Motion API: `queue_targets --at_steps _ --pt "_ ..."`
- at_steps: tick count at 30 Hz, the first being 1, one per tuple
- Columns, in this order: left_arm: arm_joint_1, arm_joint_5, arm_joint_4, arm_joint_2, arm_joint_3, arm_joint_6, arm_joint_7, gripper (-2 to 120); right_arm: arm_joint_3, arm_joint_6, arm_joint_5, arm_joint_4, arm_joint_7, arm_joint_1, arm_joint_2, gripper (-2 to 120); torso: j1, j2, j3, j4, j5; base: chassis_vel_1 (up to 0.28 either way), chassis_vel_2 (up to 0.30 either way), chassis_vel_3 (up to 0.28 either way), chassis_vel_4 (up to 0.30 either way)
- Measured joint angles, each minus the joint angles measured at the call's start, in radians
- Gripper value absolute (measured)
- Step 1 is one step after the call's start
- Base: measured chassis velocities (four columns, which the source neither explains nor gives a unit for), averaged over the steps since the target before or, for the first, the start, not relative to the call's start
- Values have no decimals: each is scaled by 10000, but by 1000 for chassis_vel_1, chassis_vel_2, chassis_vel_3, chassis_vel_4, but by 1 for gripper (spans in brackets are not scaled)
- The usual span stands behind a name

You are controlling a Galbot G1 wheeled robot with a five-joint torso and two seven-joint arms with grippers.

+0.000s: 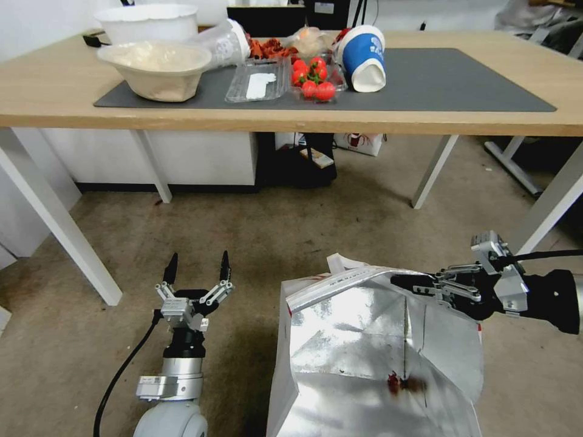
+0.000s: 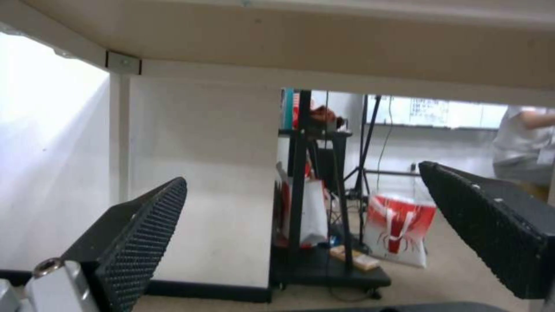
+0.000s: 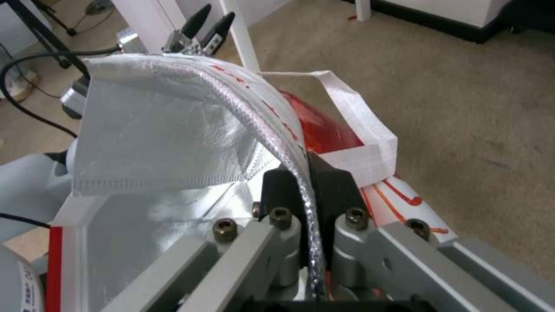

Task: Pick up the food delivery bag from the floor and place it on the table.

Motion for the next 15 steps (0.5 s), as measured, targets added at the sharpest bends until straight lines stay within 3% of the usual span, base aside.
queue_targets --at_steps 15 --pt "224 23 -62 82 116 -212 99 100 -111 10 -309 231 -88 -1 314 0 33 604 569 0 0 0 0 0 0"
